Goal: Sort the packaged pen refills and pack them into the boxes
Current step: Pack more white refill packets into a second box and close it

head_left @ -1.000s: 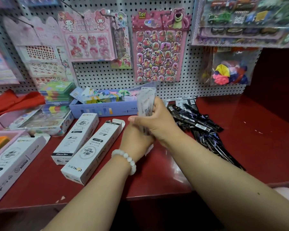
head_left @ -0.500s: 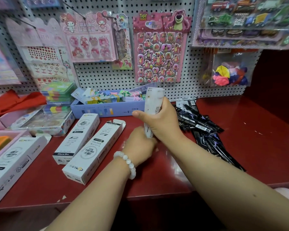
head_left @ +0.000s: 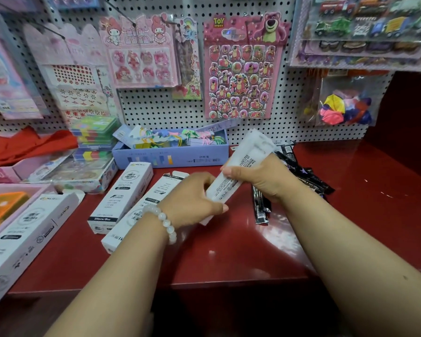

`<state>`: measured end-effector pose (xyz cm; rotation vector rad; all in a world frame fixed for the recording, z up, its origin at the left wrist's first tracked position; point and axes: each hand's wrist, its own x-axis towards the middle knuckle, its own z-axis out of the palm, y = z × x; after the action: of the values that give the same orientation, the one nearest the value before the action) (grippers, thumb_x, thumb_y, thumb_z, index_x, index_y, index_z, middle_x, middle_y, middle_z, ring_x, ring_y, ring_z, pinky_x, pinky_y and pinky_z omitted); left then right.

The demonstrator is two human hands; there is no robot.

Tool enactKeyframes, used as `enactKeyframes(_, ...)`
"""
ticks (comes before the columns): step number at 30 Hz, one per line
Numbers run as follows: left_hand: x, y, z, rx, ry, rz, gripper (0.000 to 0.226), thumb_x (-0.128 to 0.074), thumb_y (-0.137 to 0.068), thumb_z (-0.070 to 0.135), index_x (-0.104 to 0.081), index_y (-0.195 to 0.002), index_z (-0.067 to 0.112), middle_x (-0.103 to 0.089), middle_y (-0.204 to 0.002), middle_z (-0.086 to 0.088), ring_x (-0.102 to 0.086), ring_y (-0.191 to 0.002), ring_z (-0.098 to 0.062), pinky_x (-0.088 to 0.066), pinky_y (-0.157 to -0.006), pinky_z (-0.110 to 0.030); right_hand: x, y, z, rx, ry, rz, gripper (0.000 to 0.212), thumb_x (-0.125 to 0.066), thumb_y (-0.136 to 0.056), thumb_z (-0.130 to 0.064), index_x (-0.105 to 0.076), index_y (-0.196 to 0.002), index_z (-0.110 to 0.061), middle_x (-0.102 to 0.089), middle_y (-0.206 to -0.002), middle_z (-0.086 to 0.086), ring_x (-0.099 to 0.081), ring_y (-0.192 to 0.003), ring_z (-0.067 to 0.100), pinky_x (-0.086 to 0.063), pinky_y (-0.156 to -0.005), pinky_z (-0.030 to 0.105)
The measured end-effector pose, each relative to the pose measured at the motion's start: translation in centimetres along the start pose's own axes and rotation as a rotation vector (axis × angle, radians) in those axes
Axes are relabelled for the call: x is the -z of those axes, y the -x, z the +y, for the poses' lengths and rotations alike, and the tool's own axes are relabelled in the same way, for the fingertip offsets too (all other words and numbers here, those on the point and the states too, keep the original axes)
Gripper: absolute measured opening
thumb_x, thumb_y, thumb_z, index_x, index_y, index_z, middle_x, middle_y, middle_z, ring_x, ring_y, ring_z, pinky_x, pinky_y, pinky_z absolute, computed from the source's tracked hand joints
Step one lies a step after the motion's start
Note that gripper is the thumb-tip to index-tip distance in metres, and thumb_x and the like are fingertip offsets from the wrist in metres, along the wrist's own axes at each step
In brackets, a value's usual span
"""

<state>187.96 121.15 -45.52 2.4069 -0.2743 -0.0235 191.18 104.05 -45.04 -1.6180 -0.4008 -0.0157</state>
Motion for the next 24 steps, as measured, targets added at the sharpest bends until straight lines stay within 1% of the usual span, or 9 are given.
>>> enactKeyframes(3,0.9,-0.5,-1.7,0.092,-0.24,0.194,0.07,-0.074,-0.066,0.054,-0.051,-0.123,0.02,-0.047,-0.126,-0.004,-0.04,-0.121,-0.02,-0.035,-0.099,-0.032,0.0,0.0,0.3,0.002,-0.027,0.147,0.022,-0.076,-0.071,0.003,-0.063,-0.09,0.006,-0.069,-0.083,0.013,-0.067,-0.079,0.025,-0.057,-0.076,0.041)
enactKeyframes(5,1.1,-0.7,-3.1,0.185,-0.393,0.19,0.087,-0.069,-0.061,0.067,-0.044,-0.132,0.022,-0.041,-0.137,-0.008,-0.033,-0.13,-0.027,-0.029,-0.106,-0.037,0.2,0.2,0.4,-0.007,-0.034,0.211,0.017,-0.076,-0.073,0.001,-0.065,-0.086,0.001,-0.07,-0.085,0.014,-0.068,-0.081,0.025,-0.057,-0.078,0.039)
enactKeyframes(7,1.0,-0.8,-4.2,0.286,-0.525,0.119,0.095,-0.065,-0.061,0.07,-0.033,-0.139,0.027,-0.031,-0.144,-0.013,-0.029,-0.134,-0.032,-0.029,-0.107,-0.042,0.3,0.3,0.5,-0.032,-0.079,0.252,0.018,-0.075,-0.074,0.002,-0.064,-0.088,0.004,-0.07,-0.085,0.015,-0.069,-0.078,0.025,-0.059,-0.073,0.036)
enactKeyframes(9,0.7,-1.1,-4.7,0.347,-0.641,0.063,0.092,-0.063,-0.07,0.065,-0.021,-0.144,0.031,-0.025,-0.147,-0.017,-0.028,-0.135,-0.035,-0.03,-0.106,-0.045,0.6,0.4,0.5,-0.042,-0.137,0.276,0.027,-0.075,-0.074,0.002,-0.062,-0.096,0.011,-0.071,-0.091,0.022,-0.07,-0.084,0.033,-0.059,-0.074,0.042)
enactKeyframes(10,0.5,-1.3,-4.8,0.349,-0.669,0.06,0.086,-0.062,-0.075,0.06,-0.019,-0.144,0.032,-0.028,-0.144,-0.018,-0.031,-0.132,-0.036,-0.033,-0.104,-0.045,0.7,0.4,0.4,-0.032,-0.144,0.29,0.027,-0.075,-0.074,0.001,-0.063,-0.096,0.011,-0.07,-0.094,0.024,-0.069,-0.087,0.036,-0.058,-0.077,0.045)
enactKeyframes(12,0.4,-1.7,-4.7,0.289,-0.645,0.097,0.069,-0.057,-0.083,0.046,-0.024,-0.143,0.034,-0.041,-0.131,-0.016,-0.039,-0.123,-0.035,-0.04,-0.096,-0.043,1.0,0.5,0.0,0.0,-0.177,0.338,0.025,-0.075,-0.073,0.0,-0.063,-0.094,0.007,-0.071,-0.091,0.02,-0.07,-0.085,0.034,-0.057,-0.08,0.047)
enactKeyframes(15,0.4,-1.7,-4.1,0.193,-0.577,0.139,0.059,-0.058,-0.084,0.034,-0.034,-0.138,0.033,-0.042,-0.123,-0.015,-0.041,-0.118,-0.034,-0.043,-0.097,-0.042,1.4,0.4,-1.0,0.042,-0.346,0.42,0.015,-0.073,-0.075,-0.001,-0.063,-0.084,-0.006,-0.07,-0.08,0.008,-0.069,-0.08,0.025,-0.057,-0.08,0.046)
enactKeyframes(19,1.7,-0.4,-2.4,0.033,-0.479,0.223,0.075,-0.066,-0.075,0.018,-0.033,-0.142,0.025,-0.039,-0.124,-0.012,-0.036,-0.121,-0.032,-0.032,-0.103,-0.035,1.4,0.2,-2.6,0.132,-0.487,0.477,0.018,-0.072,-0.077,-0.003,-0.062,-0.085,-0.017,-0.069,-0.082,0.002,-0.068,-0.085,0.022,-0.056,-0.082,0.043)
enactKeyframes(24,3.1,1.6,-0.9,-0.236,-0.304,0.389,0.091,-0.073,-0.066,0.008,-0.031,-0.145,0.02,-0.04,-0.126,-0.004,-0.034,-0.122,-0.022,-0.026,-0.1,-0.024,0.8,0.6,-4.5,0.203,-0.544,0.48,0.015,-0.072,-0.076,-0.006,-0.065,-0.086,-0.015,-0.071,-0.075,-0.003,-0.068,-0.077,0.015,-0.057,-0.07,0.034)
